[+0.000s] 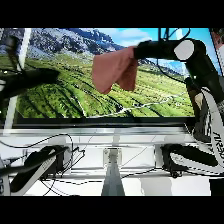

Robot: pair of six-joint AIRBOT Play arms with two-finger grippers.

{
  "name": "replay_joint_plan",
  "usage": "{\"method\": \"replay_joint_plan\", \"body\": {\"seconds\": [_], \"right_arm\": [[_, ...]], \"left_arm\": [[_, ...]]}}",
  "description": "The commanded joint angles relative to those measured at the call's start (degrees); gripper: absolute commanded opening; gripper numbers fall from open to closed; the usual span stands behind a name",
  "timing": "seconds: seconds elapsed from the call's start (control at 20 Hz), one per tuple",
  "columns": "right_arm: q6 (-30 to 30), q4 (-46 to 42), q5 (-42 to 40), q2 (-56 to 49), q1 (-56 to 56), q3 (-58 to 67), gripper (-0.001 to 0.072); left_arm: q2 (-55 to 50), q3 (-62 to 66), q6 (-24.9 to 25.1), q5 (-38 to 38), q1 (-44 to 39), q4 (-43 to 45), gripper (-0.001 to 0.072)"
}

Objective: Fold the clothes and pants, and hang the long-sleeved shirts on hangers.

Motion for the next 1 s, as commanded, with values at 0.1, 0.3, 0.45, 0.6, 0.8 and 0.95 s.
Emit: {"method": "replay_joint_plan", "body": {"seconds": [0.1,0.3,0.45,0.6,0.8,0.95], "right_arm": [[2.9,-5.4,6.4,0.0,-6.7,-12.2,0.0018],[2.9,-7.5,5.3,-0.1,-8.2,-17.2,0.0018],[3.2,-8.2,5.7,0.0,-11.4,-17.2,0.0018],[3.0,-8.0,8.1,1.0,-16.0,-17.2,0.0018],[1.1,-6.3,11.7,2.5,-16.5,-17.2,0.0018],[1.1,-2.4,11.0,2.8,-16.1,-17.2,0.0018]], "left_arm": [[-15.5,-6.0,-0.1,3.8,-11.9,-14.1,0.0523],[-25.2,-5.1,2.6,6.4,-18.2,-20.9,0.0667],[-29.2,-3.0,2.5,6.4,-18.4,-21.5,0.0666],[-31.4,0.2,2.5,7.7,-18.9,-21.5,0.0665],[-36.4,4.2,2.5,9.6,-21.7,-21.5,0.0628],[-39.8,7.0,2.5,8.8,-24.7,-21.5,0.0628]]}}
